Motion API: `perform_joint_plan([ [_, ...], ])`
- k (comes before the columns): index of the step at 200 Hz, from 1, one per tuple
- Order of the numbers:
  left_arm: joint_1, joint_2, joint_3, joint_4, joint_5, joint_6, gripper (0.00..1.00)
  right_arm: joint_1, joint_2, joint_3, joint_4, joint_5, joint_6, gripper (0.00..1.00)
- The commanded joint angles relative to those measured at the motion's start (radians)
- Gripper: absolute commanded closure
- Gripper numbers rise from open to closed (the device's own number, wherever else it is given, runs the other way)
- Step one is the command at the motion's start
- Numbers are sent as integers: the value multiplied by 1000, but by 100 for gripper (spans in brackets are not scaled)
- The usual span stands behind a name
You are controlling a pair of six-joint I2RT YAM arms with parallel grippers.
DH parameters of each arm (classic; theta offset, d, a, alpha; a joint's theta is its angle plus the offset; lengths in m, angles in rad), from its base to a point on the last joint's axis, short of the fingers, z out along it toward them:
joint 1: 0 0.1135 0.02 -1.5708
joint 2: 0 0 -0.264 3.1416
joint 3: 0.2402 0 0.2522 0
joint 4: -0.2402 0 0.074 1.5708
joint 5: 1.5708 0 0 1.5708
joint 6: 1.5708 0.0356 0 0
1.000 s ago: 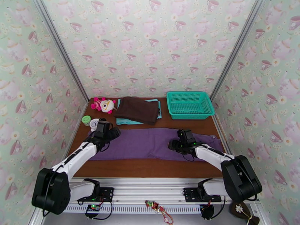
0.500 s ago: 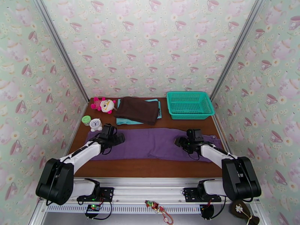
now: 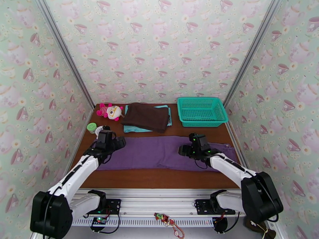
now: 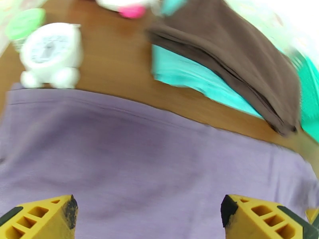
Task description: Fold and stack the trousers
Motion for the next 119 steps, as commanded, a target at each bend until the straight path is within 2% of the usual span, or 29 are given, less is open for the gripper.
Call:
perform_joint_plan([
  [1,137,16,44,-58,20,1,3,54,81,56,45,22,53,24],
  [14,195,39,10,5,168,-1,3,57,124,13,121,-14,128,24],
  [24,193,60,-5,39,252,6,3,57,155,-19,158,-19,174,25],
  [49,124,108,-22,62,254,7,0,55,215,-12,83,15,197,26],
  [64,121,129,-40,94,279,-10,0,41,224,-6,34,23,209,26],
  [76,121,135,-44,85,258,-25,0,29,222,4,-13,35,210,26],
  [101,137,119,-51,72,141,-61,0,-10,216,10,-106,56,168,26],
  [119,146,127,-8,0,-8,-87,0,-36,234,22,-164,57,117,27],
])
